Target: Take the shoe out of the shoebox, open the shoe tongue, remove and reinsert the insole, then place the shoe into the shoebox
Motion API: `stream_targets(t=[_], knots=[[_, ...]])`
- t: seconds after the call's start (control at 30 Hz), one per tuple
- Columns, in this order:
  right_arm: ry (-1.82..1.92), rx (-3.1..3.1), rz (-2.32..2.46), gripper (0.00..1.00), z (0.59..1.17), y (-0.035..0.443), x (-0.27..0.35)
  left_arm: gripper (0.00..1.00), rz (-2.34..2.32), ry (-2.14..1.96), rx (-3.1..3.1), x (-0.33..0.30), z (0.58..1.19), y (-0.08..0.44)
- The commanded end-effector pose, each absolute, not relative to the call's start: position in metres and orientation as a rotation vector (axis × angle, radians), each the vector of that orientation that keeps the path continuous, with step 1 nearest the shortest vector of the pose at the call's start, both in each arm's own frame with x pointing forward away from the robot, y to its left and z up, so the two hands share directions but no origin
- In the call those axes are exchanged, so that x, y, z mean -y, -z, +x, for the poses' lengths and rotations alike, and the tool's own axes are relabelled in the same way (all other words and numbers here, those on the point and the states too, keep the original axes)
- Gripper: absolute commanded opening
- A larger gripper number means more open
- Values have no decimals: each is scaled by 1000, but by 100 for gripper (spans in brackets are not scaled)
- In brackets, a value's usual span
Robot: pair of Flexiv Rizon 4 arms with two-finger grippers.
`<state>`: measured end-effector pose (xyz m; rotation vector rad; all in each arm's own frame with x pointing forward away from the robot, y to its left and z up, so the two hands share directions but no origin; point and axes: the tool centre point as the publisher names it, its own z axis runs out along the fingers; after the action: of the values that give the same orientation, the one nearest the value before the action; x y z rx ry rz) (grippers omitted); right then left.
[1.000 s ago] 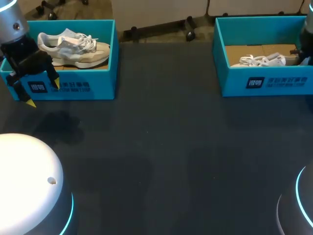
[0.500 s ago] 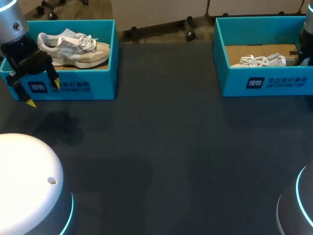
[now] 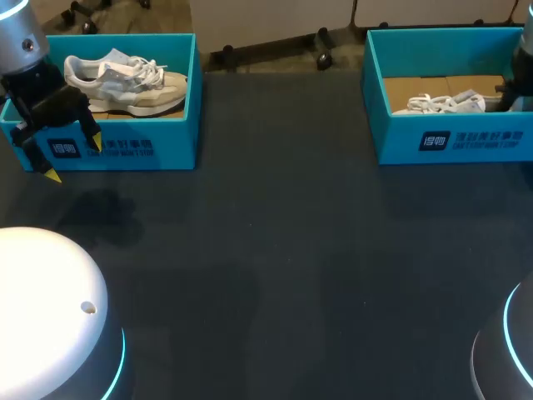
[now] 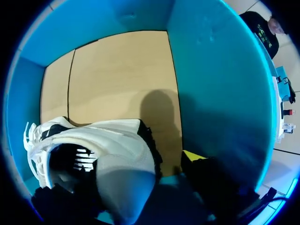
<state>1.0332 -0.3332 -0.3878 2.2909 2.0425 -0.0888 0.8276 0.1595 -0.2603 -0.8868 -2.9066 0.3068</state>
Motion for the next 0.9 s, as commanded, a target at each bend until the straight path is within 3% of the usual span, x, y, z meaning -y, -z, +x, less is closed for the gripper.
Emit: stream_targets(t=[0.03, 0.9], knots=[[59, -2031, 2290, 100, 1026, 374, 329, 100, -888, -303, 2905, -160, 828, 260], [-25, -2077, 2292, 100, 989, 265, 287, 100, -888, -303, 2905, -160, 828, 260]])
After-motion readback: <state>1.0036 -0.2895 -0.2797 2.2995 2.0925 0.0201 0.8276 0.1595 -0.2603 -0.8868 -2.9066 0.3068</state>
